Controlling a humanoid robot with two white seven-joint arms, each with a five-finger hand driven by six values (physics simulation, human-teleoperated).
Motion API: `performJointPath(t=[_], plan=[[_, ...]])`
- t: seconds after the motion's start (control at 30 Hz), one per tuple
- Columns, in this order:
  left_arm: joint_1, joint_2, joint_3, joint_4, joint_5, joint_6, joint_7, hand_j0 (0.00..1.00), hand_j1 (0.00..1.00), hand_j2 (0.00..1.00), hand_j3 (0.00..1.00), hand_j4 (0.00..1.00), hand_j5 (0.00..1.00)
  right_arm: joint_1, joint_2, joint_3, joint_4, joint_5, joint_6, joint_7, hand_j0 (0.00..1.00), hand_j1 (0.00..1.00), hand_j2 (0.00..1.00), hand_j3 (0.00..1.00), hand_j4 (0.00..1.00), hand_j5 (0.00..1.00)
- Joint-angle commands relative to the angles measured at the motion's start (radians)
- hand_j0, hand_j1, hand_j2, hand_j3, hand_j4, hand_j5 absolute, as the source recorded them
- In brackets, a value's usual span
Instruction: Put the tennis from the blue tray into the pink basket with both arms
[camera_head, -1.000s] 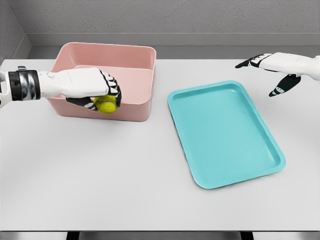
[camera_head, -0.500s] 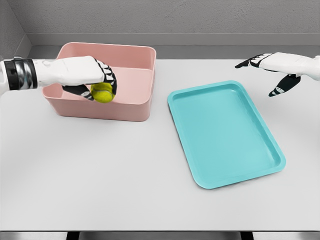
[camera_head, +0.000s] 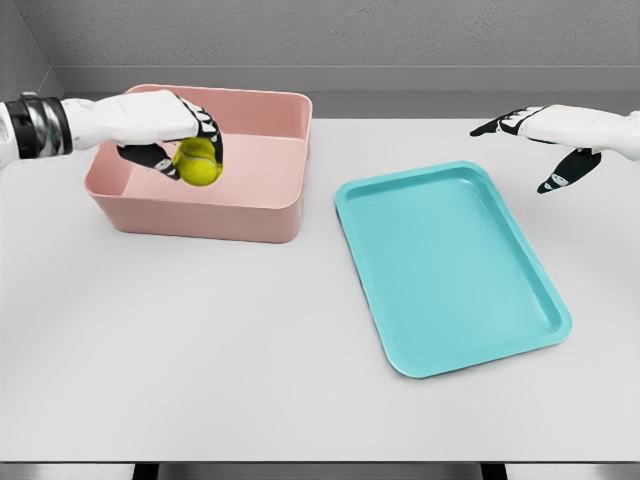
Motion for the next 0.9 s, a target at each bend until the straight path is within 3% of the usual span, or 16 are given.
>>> performJointPath(t=[0.0, 0.2, 0.23, 0.27, 0.47, 0.53, 0.6, 0.63, 0.67, 0.77, 0.87], plan=[[-0.002, -0.021, 0.001, 0.044, 0.002, 0.002, 0.001, 0.55, 0.55, 0.55, 0.55, 0.55, 0.55, 0.0, -0.001, -0.001, 0.0, -0.006, 0.003, 0.0, 1.0, 1.0, 1.0, 1.0, 1.0, 1.0], [-0.035, -0.077, 0.001, 0.155, -0.001, 0.002, 0.001, 0.55, 0.55, 0.55, 0.55, 0.55, 0.55, 0.0, -0.001, -0.001, 0.0, -0.006, 0.003, -0.002, 1.0, 1.0, 1.0, 1.0, 1.0, 1.0], [-0.038, -0.093, 0.001, 0.155, -0.004, 0.002, 0.004, 0.94, 0.94, 0.94, 0.94, 0.94, 0.94, 0.0, -0.001, -0.001, 0.0, -0.006, 0.003, -0.002, 1.0, 1.0, 1.0, 1.0, 1.0, 1.0], [-0.041, -0.084, 0.021, 0.153, -0.003, 0.002, 0.004, 1.0, 1.0, 1.0, 1.0, 1.0, 1.0, 0.0, -0.001, -0.001, 0.001, -0.006, 0.003, -0.002, 1.0, 1.0, 1.0, 1.0, 1.0, 1.0], [-0.025, -0.076, 0.035, 0.144, 0.002, 0.002, 0.007, 1.0, 1.0, 1.0, 1.0, 1.0, 1.0, 0.0, -0.001, -0.001, 0.0, -0.006, 0.003, -0.003, 1.0, 1.0, 1.0, 1.0, 1.0, 1.0], [0.011, -0.041, 0.035, 0.064, 0.006, 0.002, 0.007, 1.0, 1.0, 1.0, 1.0, 1.0, 1.0, 0.0, -0.001, -0.001, 0.0, -0.006, 0.003, -0.004, 1.0, 1.0, 1.0, 1.0, 1.0, 1.0], [0.032, 0.071, 0.035, -0.115, 0.04, 0.002, 0.007, 1.0, 1.0, 1.0, 1.0, 1.0, 1.0, 0.0, -0.002, -0.001, 0.0, -0.006, 0.003, -0.005, 1.0, 1.0, 1.0, 1.0, 1.0, 1.0], [0.084, 0.131, 0.038, -0.196, 0.091, 0.002, 0.007, 1.0, 1.0, 1.0, 1.0, 1.0, 1.0, 0.0, -0.001, -0.001, 0.0, -0.006, 0.003, -0.005, 1.0, 1.0, 1.0, 1.0, 1.0, 1.0], [0.098, 0.2, 0.05, -0.284, 0.103, 0.002, 0.007, 1.0, 1.0, 1.0, 1.0, 1.0, 1.0, 0.0, -0.002, -0.001, 0.0, -0.006, 0.003, -0.004, 1.0, 1.0, 1.0, 1.0, 1.0, 1.0], [0.255, 0.271, 0.188, -0.353, 0.115, 0.002, 0.007, 1.0, 1.0, 1.0, 1.0, 1.0, 1.0, 0.0, -0.001, -0.001, 0.0, -0.006, 0.003, -0.005, 1.0, 1.0, 1.0, 1.0, 1.0, 1.0], [0.285, 0.32, 0.214, -0.351, 0.114, 0.002, 0.008, 1.0, 1.0, 1.0, 1.0, 1.0, 1.0, 0.0, -0.001, -0.001, -0.002, -0.006, 0.003, -0.005, 1.0, 1.0, 1.0, 1.0, 1.0, 1.0]])
